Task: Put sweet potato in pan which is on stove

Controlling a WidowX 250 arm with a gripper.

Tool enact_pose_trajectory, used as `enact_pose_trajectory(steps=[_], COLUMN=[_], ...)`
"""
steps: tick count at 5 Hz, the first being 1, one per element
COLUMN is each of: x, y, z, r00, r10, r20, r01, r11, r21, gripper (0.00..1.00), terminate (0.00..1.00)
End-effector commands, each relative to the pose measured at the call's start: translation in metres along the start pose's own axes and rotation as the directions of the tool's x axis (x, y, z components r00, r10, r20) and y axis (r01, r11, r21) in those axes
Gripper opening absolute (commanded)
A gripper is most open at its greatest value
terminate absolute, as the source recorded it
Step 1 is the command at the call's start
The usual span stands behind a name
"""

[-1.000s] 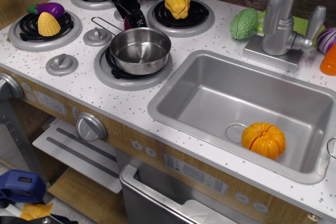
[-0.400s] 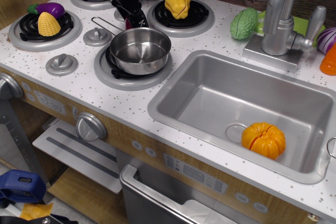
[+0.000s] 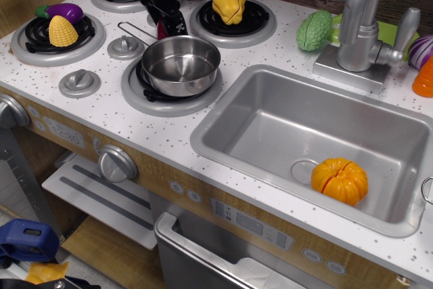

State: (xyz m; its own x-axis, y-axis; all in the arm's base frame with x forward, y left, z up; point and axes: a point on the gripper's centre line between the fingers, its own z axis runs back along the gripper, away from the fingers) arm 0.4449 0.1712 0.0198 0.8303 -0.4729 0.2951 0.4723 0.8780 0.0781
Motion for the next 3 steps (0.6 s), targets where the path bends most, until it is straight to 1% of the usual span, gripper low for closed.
enact_pose_trajectory(steps=[1, 2, 3], x=[0.028, 0.028, 0.027], y=[-0.01, -0.022, -0.036], z=[0.082, 0.094, 0.107], r00=[1.0, 1.0, 0.999], r10=[-0.013, -0.008, 0.045], r20=[0.025, 0.007, -0.02], r01=[0.009, 0.006, -0.039], r11=[0.984, 0.974, 0.969], r21=[0.177, 0.227, 0.244], gripper=[0.0, 0.0, 0.0], terminate=[0.0, 0.0, 0.0])
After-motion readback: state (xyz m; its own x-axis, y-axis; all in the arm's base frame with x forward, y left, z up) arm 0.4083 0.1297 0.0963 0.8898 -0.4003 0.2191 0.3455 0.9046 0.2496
